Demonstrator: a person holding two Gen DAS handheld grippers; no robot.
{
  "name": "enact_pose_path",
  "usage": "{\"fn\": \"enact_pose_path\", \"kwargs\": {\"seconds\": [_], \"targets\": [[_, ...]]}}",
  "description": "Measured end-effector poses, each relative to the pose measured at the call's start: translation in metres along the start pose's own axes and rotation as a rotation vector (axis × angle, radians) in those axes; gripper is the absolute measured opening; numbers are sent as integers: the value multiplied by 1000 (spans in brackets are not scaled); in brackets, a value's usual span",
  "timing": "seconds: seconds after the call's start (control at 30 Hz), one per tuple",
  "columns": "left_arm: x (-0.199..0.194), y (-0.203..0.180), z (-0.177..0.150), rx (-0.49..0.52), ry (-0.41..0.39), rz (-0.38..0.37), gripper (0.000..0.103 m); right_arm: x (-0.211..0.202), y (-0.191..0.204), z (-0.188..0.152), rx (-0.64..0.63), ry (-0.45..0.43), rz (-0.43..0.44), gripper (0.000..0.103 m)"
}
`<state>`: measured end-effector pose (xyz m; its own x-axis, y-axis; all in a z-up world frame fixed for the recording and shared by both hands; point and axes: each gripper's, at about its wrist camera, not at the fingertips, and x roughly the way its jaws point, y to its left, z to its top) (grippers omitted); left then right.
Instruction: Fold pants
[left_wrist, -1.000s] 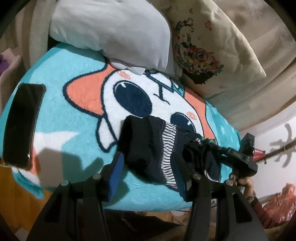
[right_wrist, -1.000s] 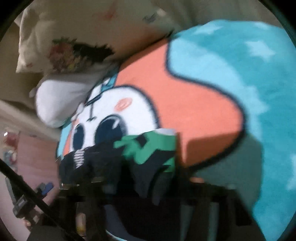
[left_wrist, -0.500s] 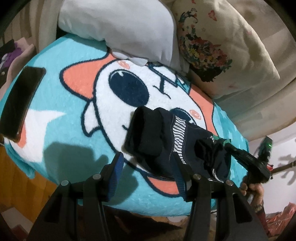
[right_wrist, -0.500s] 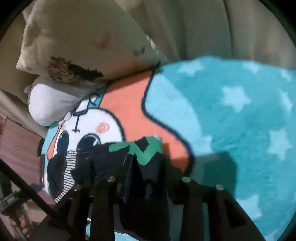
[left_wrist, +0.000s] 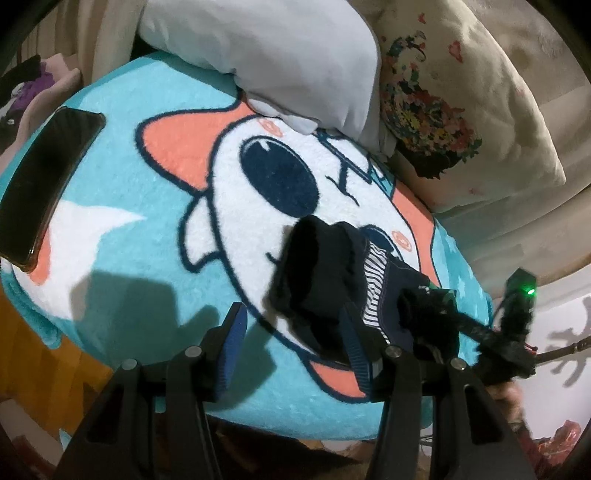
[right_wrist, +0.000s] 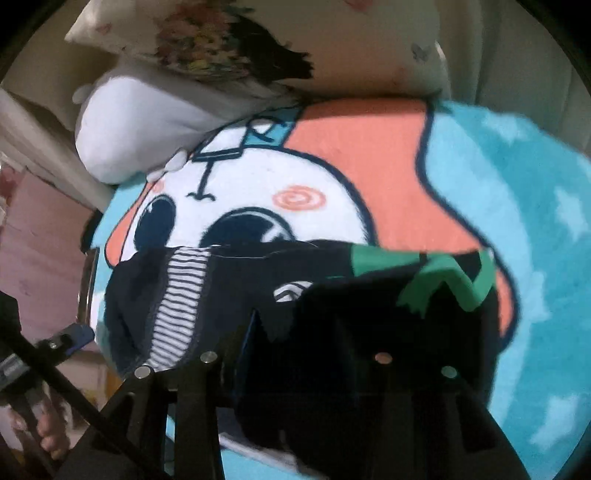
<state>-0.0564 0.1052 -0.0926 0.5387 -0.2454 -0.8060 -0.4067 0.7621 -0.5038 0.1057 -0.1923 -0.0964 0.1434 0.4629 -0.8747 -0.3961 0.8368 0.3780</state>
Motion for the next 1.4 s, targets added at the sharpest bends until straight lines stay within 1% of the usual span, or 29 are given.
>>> {"fn": "enact_pose_path", "kwargs": {"seconds": [0.03, 0.07, 0.1, 0.17, 0.2, 0.3, 0.33, 0.37, 0.43, 0.47, 0.5, 0.53, 0.57, 0.63, 0.67, 0.7, 0.73, 0.77, 0.8, 0.87, 0.9, 1.0, 1.07, 1.17, 1.2, 1.23, 1.3, 1.4], "targets": [[-1, 6, -1, -4, -6, 0, 52, -9, 8, 2, -22, -13, -19, 47], [-2, 12, -1, -9, -8, 2, 52, -20, 23, 6, -70, -30, -42, 50], [-3, 19, -2, -15, -9, 4, 52, -28, 38, 12, -111, -34, -54, 60], [-3, 31, -2, -27, -7, 0, 52, -28, 65, 20, -148, -22, -20, 69], [-3, 36, -1, -36, -5, -2, 52, -20, 82, 25, -156, 2, 24, 71], [-5, 52, 4, -58, -5, -19, 52, 20, 123, 31, -154, 97, 71, 71], [-7, 54, 5, -56, -7, -23, 52, 33, 134, 33, -161, 122, 57, 71], [-9, 57, 6, -49, -12, -26, 52, 49, 147, 35, -182, 153, 17, 72], [-14, 60, 9, -34, -15, -35, 52, 71, 166, 32, -212, 193, -47, 72], [-15, 62, 9, -31, -13, -42, 53, 80, 173, 31, -220, 217, -71, 73], [-15, 63, 10, -25, -7, -54, 54, 90, 178, 30, -223, 241, -99, 77], [-15, 64, 11, -19, 0, -59, 57, 99, 183, 30, -227, 251, -143, 78], [-14, 65, 11, -11, 11, -64, 58, 107, 187, 29, -235, 258, -186, 80], [-10, 64, 11, 13, 39, -76, 58, 121, 191, 27, -245, 282, -236, 82], [-7, 62, 10, 28, 53, -83, 58, 125, 192, 26, -247, 290, -255, 82], [-3, 60, 10, 45, 69, -91, 58, 127, 193, 25, -250, 282, -268, 80], [0, 56, 10, 60, 83, -101, 58, 125, 193, 25, -249, 273, -270, 75], [3, 53, 9, 73, 91, -110, 58, 119, 191, 26, -241, 256, -265, 57], [6, 47, 9, 88, 100, -120, 58, 114, 189, 27, -230, 244, -255, 43], [15, 35, 8, 122, 119, -142, 58, 104, 180, 30, -189, 228, -226, 35], [19, 28, 7, 138, 124, -156, 58, 96, 172, 32, -153, 213, -195, 33], [33, 3, 4, 196, 132, -173, 58, 76, 155, 36, -91, 165, -106, 32], [44, -14, 2, 235, 128, -176, 58, 66, 148, 38, -74, 151, -65, 32], [54, -37, -1, 277, 108, -147, 58, 49, 135, 41, -48, 125, 11, 32], [56, -46, -1, 280, 107, -138, 57, 43, 131, 38, -30, 112, 49, 32], [56, -52, 0, 277, 108, -145, 48, 35, 124, 39, -16, 100, 80, 32], [50, -70, -1, 279, 106, -172, 38, 24, 117, 40, 8, 75, 133, 32], [41, -101, -7, 314, 79, -168, 38, -3, 96, 39, 53, 18, 226, 32]]}}
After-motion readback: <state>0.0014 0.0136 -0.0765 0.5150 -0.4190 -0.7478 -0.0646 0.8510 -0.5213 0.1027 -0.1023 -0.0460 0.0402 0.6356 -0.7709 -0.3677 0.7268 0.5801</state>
